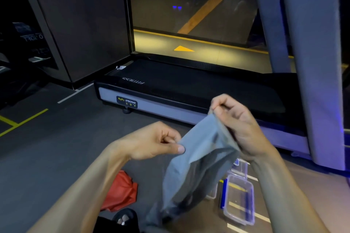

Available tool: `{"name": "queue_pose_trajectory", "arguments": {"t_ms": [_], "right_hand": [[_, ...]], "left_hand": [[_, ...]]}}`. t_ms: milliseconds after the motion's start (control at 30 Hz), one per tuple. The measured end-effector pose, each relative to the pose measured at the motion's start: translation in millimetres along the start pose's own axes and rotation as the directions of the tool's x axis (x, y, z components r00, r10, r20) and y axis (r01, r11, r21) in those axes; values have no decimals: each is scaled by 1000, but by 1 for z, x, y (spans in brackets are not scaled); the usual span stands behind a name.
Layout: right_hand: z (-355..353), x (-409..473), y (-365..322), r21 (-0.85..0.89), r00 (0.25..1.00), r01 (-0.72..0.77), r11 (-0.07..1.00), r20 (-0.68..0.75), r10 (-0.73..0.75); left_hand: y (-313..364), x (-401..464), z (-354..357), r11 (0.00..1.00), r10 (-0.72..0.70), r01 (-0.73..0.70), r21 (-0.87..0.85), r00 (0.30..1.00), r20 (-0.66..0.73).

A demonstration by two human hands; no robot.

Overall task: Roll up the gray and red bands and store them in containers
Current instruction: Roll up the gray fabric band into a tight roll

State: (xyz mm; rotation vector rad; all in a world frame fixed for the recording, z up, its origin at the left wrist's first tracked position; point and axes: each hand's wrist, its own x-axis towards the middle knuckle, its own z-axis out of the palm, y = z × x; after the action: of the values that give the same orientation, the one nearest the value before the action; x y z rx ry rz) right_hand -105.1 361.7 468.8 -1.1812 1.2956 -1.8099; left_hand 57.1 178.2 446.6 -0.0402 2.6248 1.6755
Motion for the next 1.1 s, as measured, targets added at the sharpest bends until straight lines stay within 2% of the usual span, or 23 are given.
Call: {"name": "queue_pose_trajectory", "arguments": {"t_ms": [167,367,467,733,800,900,1000,1100], "right_hand": [[-10,0,-2,128,998,-27,991,-58,34],[-20,-3,1,144,997,-39,989,-55,47],[-22,-3,1,154,998,-52,987,-21,56],[-24,-6,0,142,996,-41,989,-74,52],[-26,-6,1,107,996,-49,993,-67,56],[-29,-8,2,-41,997,-50,998,-56,47],[-27,-8,8,-236,997,-73,969,-28,68],[-19,-6,15,-276,993,-112,954,-5,116]], "left_hand": [[-1,5,2,993,31,-46,-105,990,-138],[-4,8,2,996,56,-72,-57,969,-241],[-5,11,3,994,76,-93,-55,964,-257],[-6,10,1,990,54,-83,-115,971,-233],[-6,10,-2,991,39,-63,-117,980,-194],[-4,3,-5,982,16,-25,-189,999,-49],[-3,-2,-10,909,30,-30,-416,1000,-8],[0,0,-14,839,65,-55,-541,998,0]]}}
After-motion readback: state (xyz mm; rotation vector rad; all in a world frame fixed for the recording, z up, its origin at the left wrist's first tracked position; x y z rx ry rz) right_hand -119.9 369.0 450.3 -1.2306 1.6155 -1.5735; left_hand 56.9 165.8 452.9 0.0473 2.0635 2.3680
